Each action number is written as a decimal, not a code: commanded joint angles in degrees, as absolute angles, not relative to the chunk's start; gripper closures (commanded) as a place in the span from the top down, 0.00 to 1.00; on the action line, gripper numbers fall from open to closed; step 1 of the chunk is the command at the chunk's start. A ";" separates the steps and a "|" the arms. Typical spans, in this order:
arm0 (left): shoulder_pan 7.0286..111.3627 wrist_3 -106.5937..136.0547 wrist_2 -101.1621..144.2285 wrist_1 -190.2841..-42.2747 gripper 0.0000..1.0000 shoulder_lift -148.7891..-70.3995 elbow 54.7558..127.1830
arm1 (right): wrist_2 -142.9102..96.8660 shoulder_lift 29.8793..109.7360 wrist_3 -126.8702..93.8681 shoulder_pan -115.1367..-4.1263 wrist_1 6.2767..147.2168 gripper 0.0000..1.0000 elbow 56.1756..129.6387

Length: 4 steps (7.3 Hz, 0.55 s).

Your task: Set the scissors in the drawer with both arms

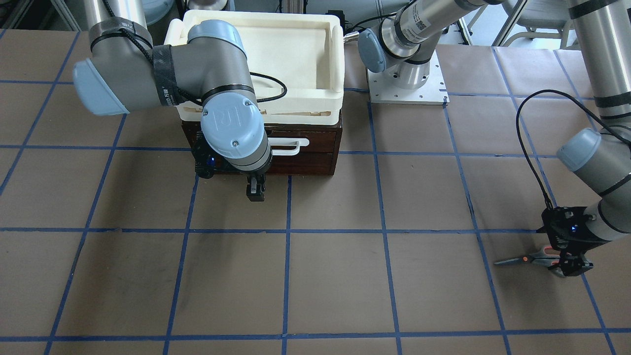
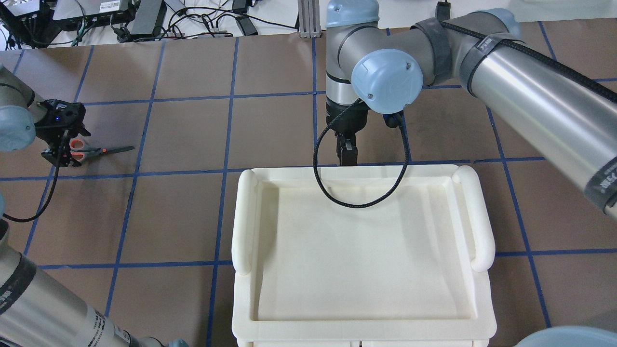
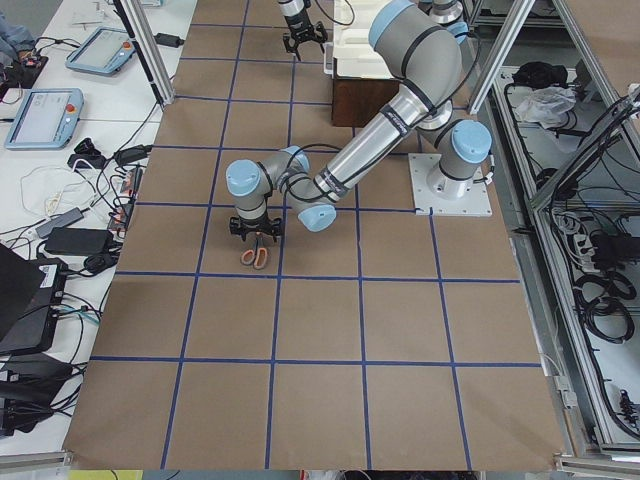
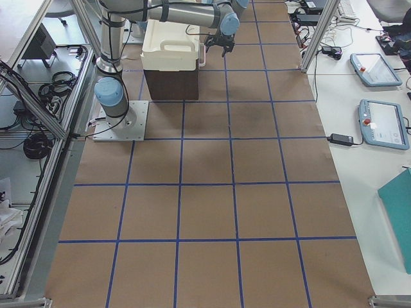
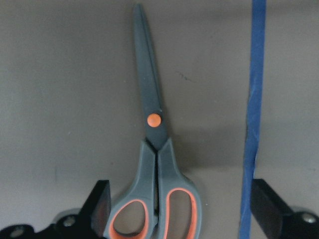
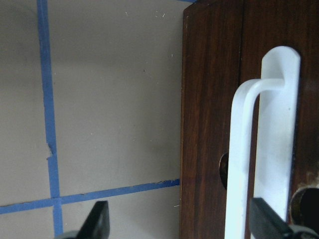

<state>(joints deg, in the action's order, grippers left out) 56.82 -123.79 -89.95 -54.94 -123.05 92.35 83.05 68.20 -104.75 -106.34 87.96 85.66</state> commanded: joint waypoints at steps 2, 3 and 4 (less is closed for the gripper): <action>56.87 -123.84 -89.03 -50.37 1.00 -125.15 92.46 | 81.66 67.06 -105.21 -106.35 87.19 1.00 85.78; 56.87 -123.84 -88.95 -50.27 1.00 -125.68 92.46 | 81.65 66.80 -105.21 -106.43 87.10 1.00 85.78; 56.87 -123.75 -88.95 -50.27 0.98 -125.86 92.81 | 81.65 66.71 -105.21 -106.52 87.10 1.00 85.78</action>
